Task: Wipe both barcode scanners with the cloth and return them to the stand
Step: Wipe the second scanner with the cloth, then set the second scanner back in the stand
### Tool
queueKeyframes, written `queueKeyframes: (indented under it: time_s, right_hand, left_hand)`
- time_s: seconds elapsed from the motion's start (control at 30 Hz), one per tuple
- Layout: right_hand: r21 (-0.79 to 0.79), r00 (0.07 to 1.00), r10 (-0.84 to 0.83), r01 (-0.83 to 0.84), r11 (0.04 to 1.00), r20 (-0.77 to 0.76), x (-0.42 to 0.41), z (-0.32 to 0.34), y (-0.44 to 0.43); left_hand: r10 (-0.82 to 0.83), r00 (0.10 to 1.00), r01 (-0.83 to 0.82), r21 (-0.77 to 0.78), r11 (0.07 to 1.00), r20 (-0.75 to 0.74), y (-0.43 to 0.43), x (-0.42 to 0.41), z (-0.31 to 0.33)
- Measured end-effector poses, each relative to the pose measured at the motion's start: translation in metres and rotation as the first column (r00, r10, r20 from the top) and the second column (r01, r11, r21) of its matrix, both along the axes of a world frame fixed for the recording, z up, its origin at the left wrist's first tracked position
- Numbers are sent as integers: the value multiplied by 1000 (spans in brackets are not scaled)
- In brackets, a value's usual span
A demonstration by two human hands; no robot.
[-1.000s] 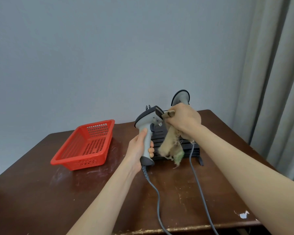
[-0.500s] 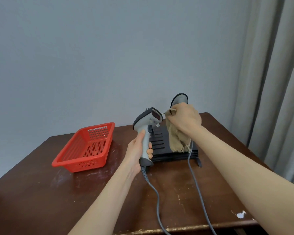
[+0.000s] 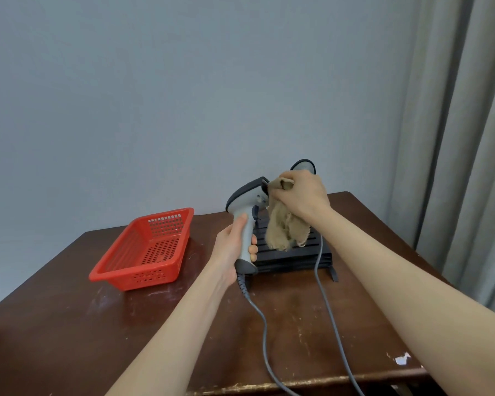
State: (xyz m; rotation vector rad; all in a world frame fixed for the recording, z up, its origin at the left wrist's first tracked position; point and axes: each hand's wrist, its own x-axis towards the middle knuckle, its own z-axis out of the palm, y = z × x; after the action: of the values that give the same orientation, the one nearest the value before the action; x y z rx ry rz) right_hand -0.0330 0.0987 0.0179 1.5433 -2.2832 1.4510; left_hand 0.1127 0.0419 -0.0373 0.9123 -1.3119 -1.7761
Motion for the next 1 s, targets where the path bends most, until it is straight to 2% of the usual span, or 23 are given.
queueKeyframes:
  time_s: [0.07, 0.13, 0.17, 0.37, 0.5, 0.67, 0.87, 0.93, 1.0]
  right_hand:
    - [68, 999, 21, -19, 997, -32, -1, -1, 0]
    - [171, 991, -63, 82, 982, -116, -9, -5, 4]
    - [159, 987, -106, 125, 979, -120, -13, -7, 6]
    - [-60, 983, -124, 133, 989, 138, -42, 10, 25]
    - [-73, 938, -177, 207, 976, 296, -63, 17, 42]
    - [87, 868, -303, 293, 952, 393, -85, -8, 61]
    - [296, 812, -273, 130, 946, 516, -95, -60, 53]
    - [388, 852, -239, 47, 921, 465, -92, -72, 54]
    - [448, 922, -223, 63, 892, 315, -86, -74, 52]
  left_hand:
    - [3, 1000, -3, -3, 1000, -9, 1, -1, 2]
    - [7, 1000, -7, -2, 1000, -25, -1, -1, 6]
    - [10, 1000, -11, -11, 1000, -28, -2, -1, 9]
    - [39, 999, -40, -109, 993, -10, -9, -13, 31]
    - [40, 999, -39, -157, 987, 3, -11, -29, 48]
    - [18, 1000, -16, -155, 988, 8, -16, -43, 63]
    - [13, 1000, -12, -129, 992, 7, -20, -47, 72]
    - [15, 1000, -13, -129, 992, 14, -22, -46, 71]
    - [23, 999, -18, -146, 989, 36, -25, -45, 69]
